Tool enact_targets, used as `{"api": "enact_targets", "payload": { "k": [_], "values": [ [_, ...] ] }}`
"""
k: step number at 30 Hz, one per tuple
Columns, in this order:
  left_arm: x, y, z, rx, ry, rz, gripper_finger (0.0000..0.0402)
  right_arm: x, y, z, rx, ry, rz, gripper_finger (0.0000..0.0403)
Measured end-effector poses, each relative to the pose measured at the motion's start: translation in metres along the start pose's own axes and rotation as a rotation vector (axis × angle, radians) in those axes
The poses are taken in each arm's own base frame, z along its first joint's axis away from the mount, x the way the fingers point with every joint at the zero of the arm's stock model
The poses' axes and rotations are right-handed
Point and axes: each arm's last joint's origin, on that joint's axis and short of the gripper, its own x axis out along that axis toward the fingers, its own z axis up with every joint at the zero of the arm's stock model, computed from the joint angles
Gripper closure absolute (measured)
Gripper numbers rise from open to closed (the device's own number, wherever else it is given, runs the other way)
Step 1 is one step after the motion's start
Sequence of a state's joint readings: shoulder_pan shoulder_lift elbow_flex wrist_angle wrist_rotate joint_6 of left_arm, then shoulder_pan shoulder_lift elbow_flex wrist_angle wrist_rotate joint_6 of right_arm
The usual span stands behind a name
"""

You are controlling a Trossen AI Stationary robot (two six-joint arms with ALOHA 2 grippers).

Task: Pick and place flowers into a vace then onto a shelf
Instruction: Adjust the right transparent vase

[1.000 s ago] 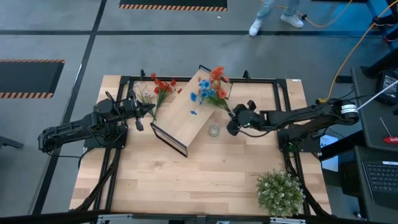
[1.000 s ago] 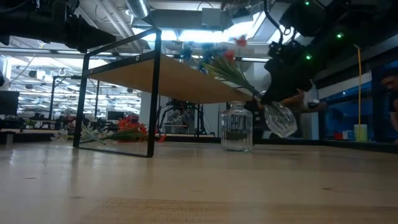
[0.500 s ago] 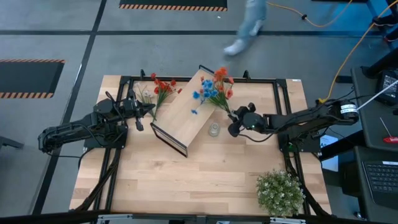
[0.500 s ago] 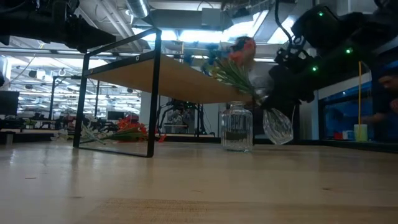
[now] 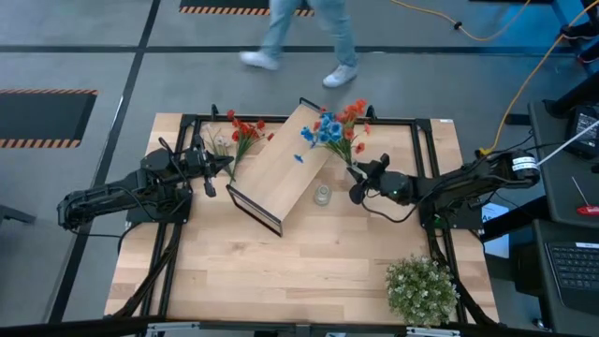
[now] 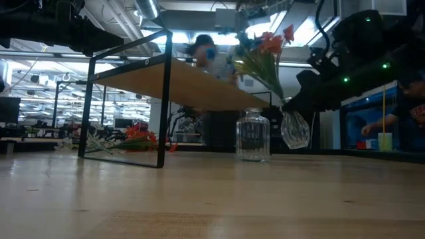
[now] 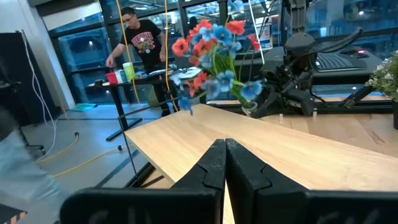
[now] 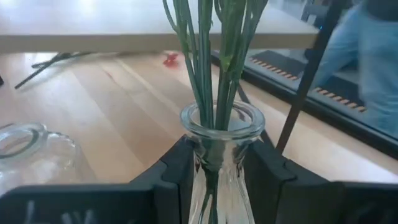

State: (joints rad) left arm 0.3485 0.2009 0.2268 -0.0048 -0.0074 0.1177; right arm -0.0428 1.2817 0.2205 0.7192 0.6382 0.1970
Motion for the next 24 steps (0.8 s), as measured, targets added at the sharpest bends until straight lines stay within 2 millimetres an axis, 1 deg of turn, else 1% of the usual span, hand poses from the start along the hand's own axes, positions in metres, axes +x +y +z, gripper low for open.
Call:
{"api": "enact_targets", "payload": {
  "k": [4, 8, 12, 15, 24],
  "values": [
    [0.0, 0.0, 0.0, 0.0, 0.0, 0.0, 0.0398, -0.007, -0.002, -0.004, -0.01, -0.09, -0.006, 0.0298],
    [0.0, 0.0, 0.0, 0.0, 0.0, 0.0, 0.0398, -0.009, -0.006, -0.013, -0.014, -0.093, -0.021, 0.0298],
    [0.0, 0.0, 0.0, 0.0, 0.0, 0.0, 0.0398, -0.006, -0.005, -0.019, -0.026, -0.071, -0.023, 0.0298],
    [0.0, 0.0, 0.0, -0.001, 0.0, 0.0, 0.0398, -0.002, -0.003, -0.02, -0.026, -0.082, -0.025, 0.0298],
    [0.0, 0.0, 0.0, -0.002, 0.0, 0.0, 0.0398, 0.008, -0.006, -0.031, -0.024, -0.075, -0.1, 0.0298]
  ]
}}
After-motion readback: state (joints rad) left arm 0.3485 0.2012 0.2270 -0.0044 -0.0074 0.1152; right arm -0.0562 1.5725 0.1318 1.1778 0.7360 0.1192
